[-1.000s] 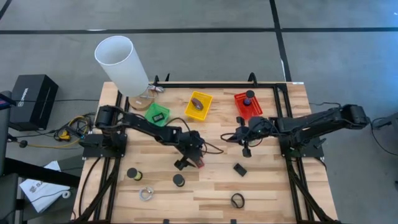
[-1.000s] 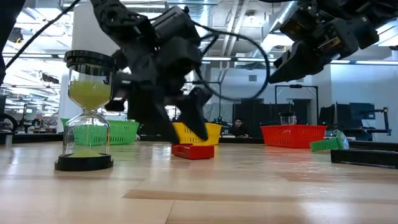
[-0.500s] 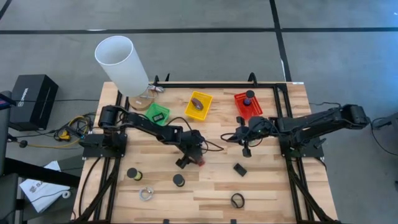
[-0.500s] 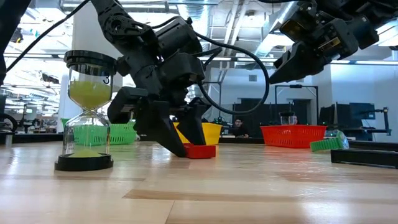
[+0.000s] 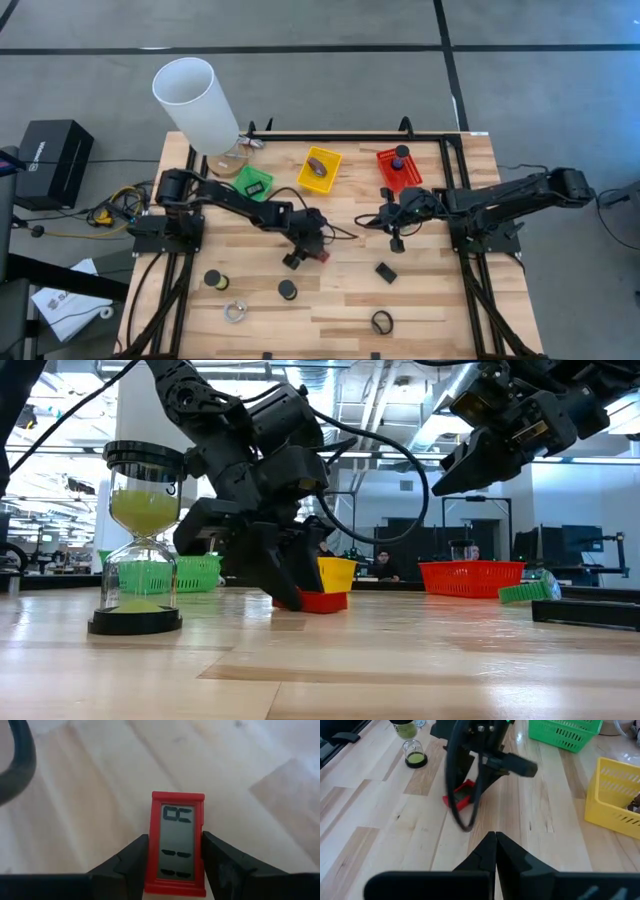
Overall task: Pick & Place Office items
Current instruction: Put the red timer into the green bin
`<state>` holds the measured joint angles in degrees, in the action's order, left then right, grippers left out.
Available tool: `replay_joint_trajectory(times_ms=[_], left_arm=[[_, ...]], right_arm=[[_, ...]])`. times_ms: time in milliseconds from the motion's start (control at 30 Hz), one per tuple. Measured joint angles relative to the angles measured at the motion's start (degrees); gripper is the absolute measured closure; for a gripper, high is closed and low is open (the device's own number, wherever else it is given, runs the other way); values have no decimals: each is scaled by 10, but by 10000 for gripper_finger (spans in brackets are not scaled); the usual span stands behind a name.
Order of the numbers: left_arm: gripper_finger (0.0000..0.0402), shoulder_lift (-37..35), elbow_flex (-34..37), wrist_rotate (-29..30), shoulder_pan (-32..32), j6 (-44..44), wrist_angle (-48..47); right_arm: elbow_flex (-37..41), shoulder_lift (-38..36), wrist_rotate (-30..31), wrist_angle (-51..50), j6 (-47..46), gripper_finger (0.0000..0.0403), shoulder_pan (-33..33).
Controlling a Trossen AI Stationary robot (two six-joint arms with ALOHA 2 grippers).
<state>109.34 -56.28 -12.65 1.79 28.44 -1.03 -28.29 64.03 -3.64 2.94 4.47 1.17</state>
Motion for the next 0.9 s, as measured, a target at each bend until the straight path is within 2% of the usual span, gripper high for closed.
replay_joint_trajectory(times_ms=[100,200,433,633,800,900], left_arm=[[242,-29,1,29,-1,-10,-29],[244,-77,0,85,-3,-20,-73],[243,-221,14,189,-47,-111,-239],[247,-388,124,243,-139,-195,-250],[243,-522,231,253,-234,-278,-241],[245,-578,286,257,-284,-320,-235]], right_arm=[[0,0,0,-1,0,403,0],[0,0,0,-4,0,403,0],[0,0,0,-5,0,403,1],[0,0,0,-4,-21,403,1],[0,0,0,-6,-21,403,3],[0,0,1,-3,-17,403,3]])
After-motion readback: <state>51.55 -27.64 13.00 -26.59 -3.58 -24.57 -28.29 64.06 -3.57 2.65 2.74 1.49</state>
